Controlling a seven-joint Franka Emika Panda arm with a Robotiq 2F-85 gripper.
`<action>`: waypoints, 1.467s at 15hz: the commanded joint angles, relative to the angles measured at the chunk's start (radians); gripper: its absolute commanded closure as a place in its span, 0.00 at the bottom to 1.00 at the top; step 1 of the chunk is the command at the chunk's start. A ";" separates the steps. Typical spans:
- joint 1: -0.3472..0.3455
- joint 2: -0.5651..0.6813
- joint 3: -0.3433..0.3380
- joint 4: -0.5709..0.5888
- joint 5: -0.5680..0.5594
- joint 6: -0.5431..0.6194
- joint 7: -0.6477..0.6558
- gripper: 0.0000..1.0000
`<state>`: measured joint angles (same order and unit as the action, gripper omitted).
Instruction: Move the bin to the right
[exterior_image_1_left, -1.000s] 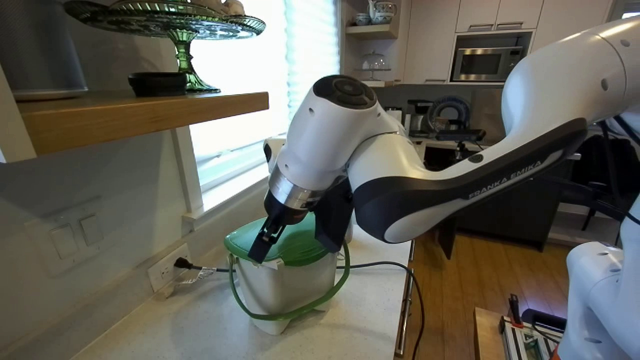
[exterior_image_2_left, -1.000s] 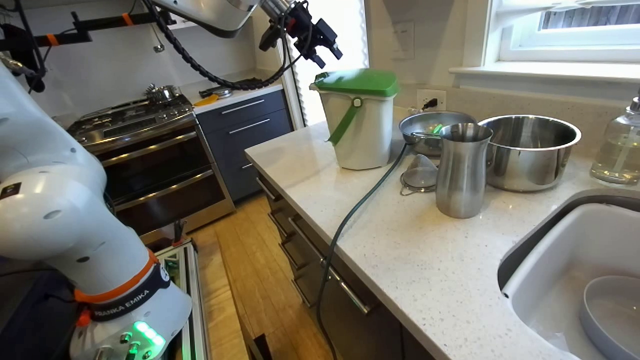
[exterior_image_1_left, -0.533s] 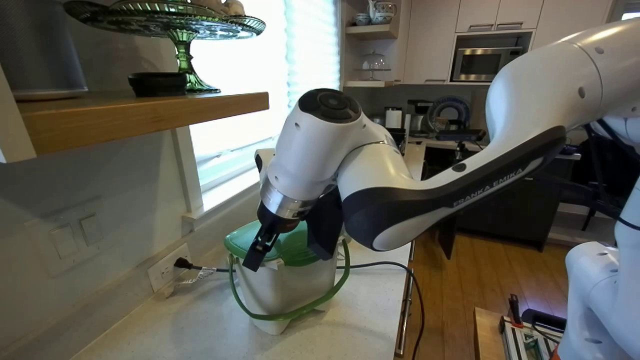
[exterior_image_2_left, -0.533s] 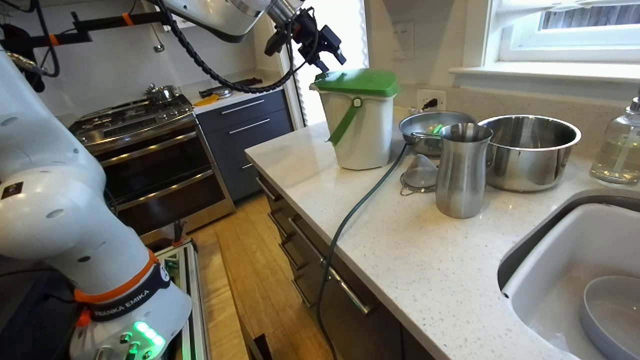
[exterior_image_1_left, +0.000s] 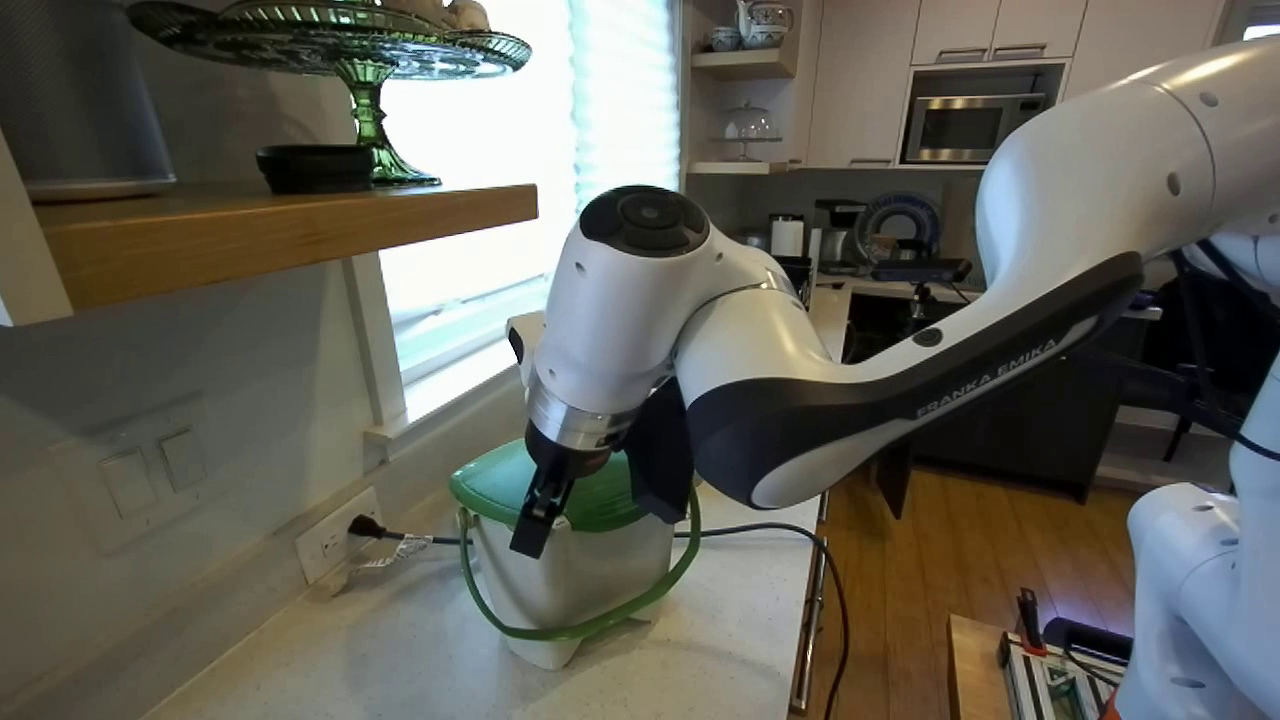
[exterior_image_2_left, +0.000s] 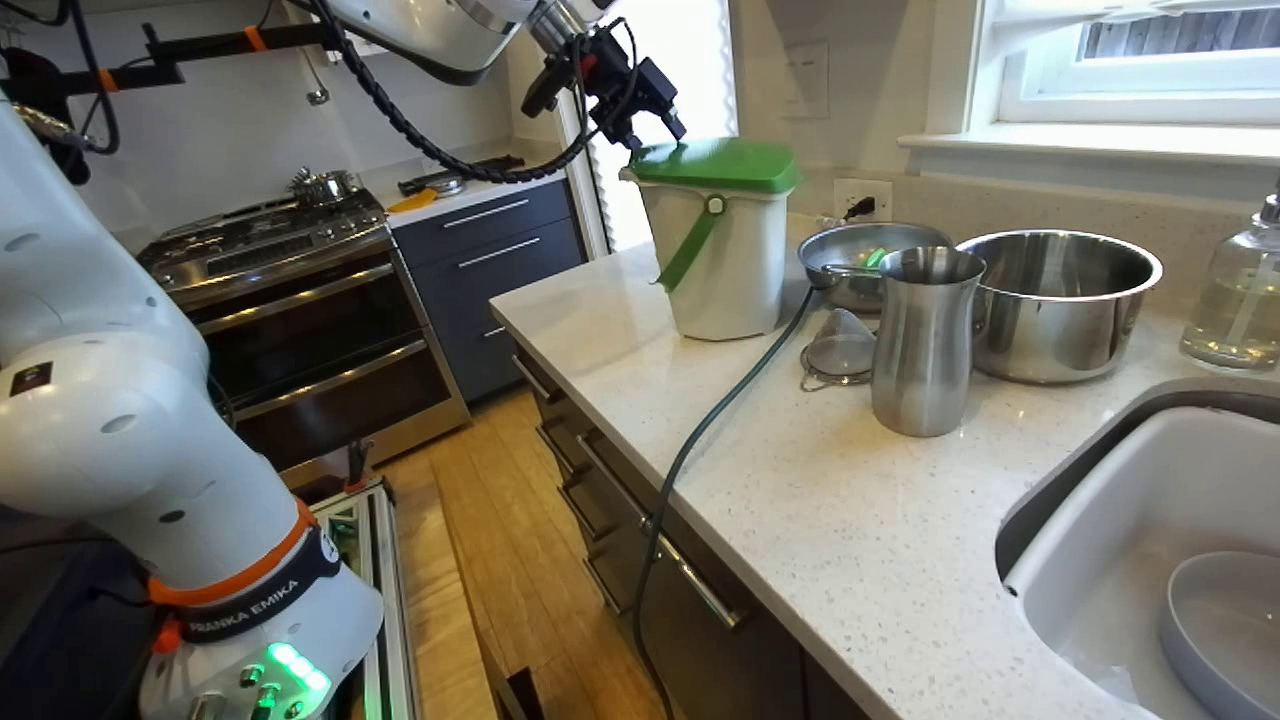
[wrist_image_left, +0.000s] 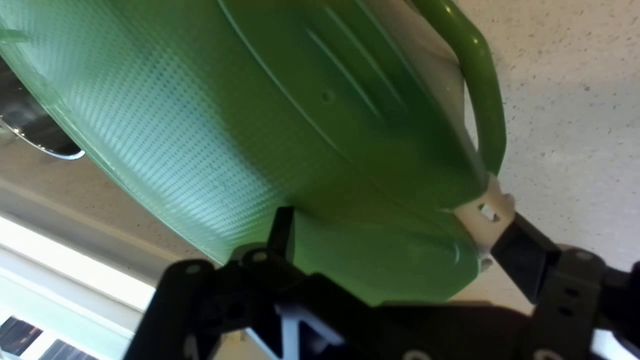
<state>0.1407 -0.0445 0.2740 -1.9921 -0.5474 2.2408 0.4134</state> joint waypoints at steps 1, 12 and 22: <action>0.024 -0.029 -0.016 -0.009 0.009 -0.072 -0.053 0.00; 0.018 -0.103 -0.035 -0.074 0.034 -0.101 -0.131 0.00; -0.002 -0.224 -0.062 -0.193 0.057 -0.087 -0.185 0.00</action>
<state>0.1481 -0.1996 0.2295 -2.1168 -0.5129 2.1525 0.2654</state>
